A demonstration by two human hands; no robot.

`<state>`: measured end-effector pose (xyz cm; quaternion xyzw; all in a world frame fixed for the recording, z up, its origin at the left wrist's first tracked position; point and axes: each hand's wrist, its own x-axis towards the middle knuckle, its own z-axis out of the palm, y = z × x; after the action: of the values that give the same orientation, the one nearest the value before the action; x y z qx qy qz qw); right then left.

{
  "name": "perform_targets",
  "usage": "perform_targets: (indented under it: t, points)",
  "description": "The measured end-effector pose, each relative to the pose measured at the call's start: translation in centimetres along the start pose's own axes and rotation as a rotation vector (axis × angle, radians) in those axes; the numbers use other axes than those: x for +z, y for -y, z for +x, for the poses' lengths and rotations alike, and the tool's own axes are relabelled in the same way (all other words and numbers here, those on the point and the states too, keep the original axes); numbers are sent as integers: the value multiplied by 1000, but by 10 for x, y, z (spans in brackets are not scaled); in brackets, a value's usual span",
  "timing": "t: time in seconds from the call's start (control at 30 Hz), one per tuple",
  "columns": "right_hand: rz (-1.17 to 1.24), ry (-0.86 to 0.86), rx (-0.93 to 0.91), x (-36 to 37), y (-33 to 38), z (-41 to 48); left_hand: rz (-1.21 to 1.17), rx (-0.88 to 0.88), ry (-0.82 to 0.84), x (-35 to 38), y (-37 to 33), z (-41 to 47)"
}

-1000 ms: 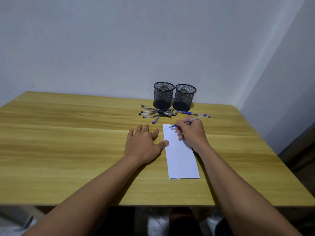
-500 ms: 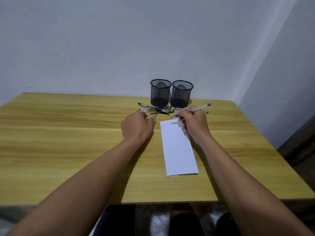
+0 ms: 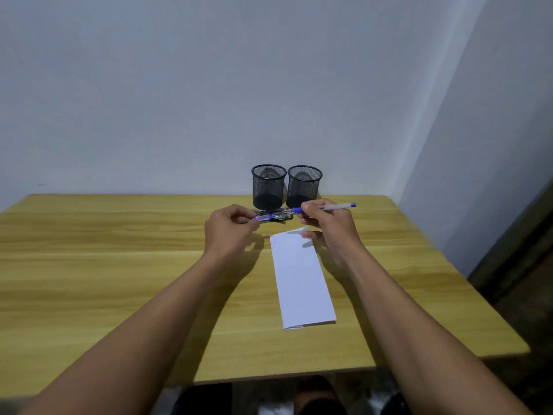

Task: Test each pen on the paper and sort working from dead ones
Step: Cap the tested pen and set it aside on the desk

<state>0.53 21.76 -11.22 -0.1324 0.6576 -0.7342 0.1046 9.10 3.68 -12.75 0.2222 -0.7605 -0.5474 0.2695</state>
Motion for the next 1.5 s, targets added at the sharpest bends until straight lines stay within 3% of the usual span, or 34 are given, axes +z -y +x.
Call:
perform_targets:
  t: [0.3,0.8,1.17,1.5]
  points:
    - [107,89,15,1,28,-14,-161,62,190,-14,-34,0]
    - [122,155,14,-7,41,-25,-357,-4,336,-4,-59,-15]
    - [272,-3,-6,-18,48,-20,-422,-33,247,-8,-64,-15]
    - [244,76,23,-7,45,-26,-431,-13,319,3,-69,-21]
